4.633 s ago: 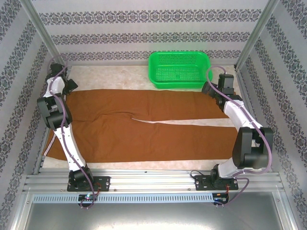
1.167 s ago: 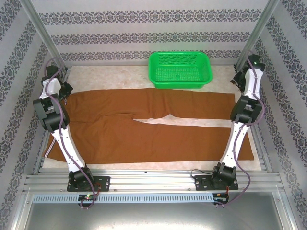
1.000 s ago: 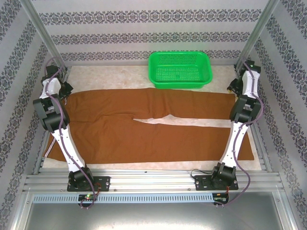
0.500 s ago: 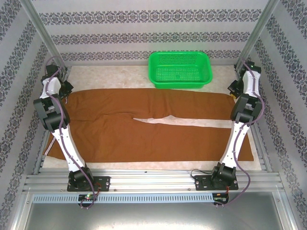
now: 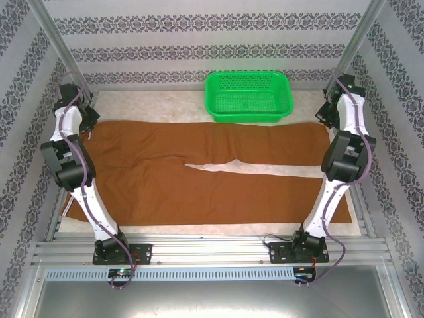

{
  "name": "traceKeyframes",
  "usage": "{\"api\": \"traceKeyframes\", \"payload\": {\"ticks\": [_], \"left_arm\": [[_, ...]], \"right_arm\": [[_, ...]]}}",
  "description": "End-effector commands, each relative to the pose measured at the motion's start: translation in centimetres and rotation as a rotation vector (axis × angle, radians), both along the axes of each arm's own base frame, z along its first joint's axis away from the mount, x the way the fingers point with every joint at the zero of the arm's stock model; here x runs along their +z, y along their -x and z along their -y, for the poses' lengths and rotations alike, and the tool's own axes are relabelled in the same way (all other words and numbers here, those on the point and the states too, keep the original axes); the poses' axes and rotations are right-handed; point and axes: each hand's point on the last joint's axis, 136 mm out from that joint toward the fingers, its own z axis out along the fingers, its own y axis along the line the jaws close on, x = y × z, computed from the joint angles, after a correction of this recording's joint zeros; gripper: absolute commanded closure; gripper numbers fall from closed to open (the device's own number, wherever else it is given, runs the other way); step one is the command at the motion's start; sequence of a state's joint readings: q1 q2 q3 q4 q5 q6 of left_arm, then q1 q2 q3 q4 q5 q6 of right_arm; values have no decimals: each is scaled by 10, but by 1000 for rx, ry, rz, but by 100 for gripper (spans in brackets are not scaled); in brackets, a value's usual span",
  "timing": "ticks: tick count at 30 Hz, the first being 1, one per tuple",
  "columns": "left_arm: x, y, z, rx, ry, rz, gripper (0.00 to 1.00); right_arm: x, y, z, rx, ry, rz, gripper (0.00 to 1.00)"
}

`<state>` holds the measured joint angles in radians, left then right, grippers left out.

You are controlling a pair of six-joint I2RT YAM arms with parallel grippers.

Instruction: Roll up the long pants

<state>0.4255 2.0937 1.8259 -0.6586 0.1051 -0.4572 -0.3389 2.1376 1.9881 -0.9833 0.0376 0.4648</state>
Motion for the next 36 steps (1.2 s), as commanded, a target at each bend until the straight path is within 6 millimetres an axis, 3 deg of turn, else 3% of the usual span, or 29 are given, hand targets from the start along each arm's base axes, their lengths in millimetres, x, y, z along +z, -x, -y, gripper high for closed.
{"api": "traceKeyframes", "payload": {"ticks": [1,4,13,20,27,32,36], "left_arm": [[30,1,8,7,-13,52,100],[41,5,16,-4,-41,60,100],[79,2,14,12,-71,118,100],[92,18,-1,111,-149,144,100],[99,31,-24,208,-205,182,100],[104,28,-36,228,-217,210,100],[100,24,-34,218,-181,193,100]], "right_arm": [[16,0,8,-18,60,84,100],[27,8,7,-11,74,100,100],[74,13,26,-57,110,195,100],[102,23,41,-108,145,254,100],[108,39,66,-180,171,331,100],[88,42,76,-189,141,357,100],[75,45,79,-202,144,317,100]]}}
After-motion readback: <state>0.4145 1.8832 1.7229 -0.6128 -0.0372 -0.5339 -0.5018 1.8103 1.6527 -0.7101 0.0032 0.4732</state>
